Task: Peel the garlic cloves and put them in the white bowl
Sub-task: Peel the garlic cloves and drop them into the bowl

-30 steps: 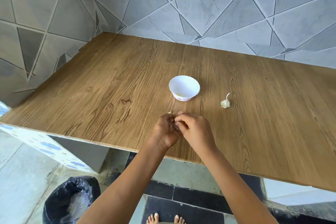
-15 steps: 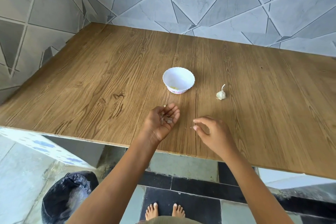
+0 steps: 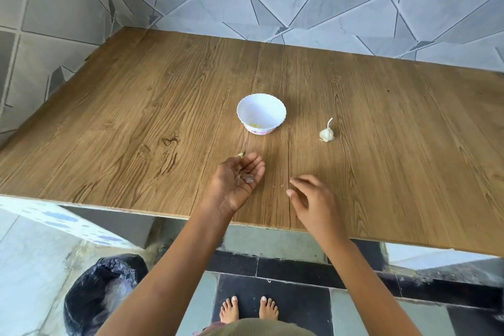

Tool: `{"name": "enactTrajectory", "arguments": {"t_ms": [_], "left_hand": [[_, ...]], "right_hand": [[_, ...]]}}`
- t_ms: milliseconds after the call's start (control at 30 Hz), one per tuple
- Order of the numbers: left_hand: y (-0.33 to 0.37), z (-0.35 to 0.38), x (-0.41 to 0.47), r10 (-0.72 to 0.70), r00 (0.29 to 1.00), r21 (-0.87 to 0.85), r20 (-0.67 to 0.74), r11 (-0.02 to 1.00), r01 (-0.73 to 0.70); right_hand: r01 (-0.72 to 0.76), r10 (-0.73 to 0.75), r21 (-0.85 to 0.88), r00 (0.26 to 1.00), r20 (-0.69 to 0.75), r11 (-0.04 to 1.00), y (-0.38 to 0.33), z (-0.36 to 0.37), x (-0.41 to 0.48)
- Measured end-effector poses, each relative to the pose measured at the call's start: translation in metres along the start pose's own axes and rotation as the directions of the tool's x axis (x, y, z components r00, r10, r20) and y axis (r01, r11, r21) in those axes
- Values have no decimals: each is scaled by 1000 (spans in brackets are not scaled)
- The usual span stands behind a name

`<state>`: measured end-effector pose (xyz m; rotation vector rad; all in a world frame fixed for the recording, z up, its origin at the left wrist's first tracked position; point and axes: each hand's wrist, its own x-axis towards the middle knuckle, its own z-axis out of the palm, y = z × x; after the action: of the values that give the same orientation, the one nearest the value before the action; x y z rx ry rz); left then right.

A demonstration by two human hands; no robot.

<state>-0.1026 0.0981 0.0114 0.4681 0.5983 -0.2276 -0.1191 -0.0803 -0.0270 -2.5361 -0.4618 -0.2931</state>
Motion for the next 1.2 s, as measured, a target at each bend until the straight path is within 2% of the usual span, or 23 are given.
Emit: {"name": "enactTrajectory", "arguments": {"t_ms": [133,233,633,733,833,900,967,1067,1133,1200], "left_hand": [[0,1,0,-2,1000,14,-1,1000,2],[0,1,0,3,1000,23,-3,1000,-3],[6,-6,-2,22,1000,10,-9,1000,-22],[7,-6,-3,27,1000,2,-8,1000,-27],[7,-7,-5,26,1000,2,-9,1000,-26],[6,-6,-6,21,1000,16,-10,1000,-21],[3,-6,-6,14,1000,36,-6,999,-14],[-1,-2,-5,0,1000,27,-4,1000,0],[-3,2,-4,-6,1000,8,-11,1000,6],[-4,5,-2,-4,1000,31,-29,1000,5]], "right_hand": [[35,-37,-142,999,-15,989,-5,6,-3],[37,-46,-163,998,-51,986,-13,10,-3],[9,-9,-24,1000,10,1000,-25,21,23],[89,-88,-131,996,13,987,-27,21,28],[192,-173,-281,981,92,940,-25,21,30],[159,-134,-217,983,126,963,-19,19,34],[118,-110,-73,988,108,990,-16,12,42],[229,-232,53,971,52,972,-30,-3,57],[349,-348,-3,934,75,937,-42,-9,62],[387,-381,-77,921,75,919,-48,-10,62]]}}
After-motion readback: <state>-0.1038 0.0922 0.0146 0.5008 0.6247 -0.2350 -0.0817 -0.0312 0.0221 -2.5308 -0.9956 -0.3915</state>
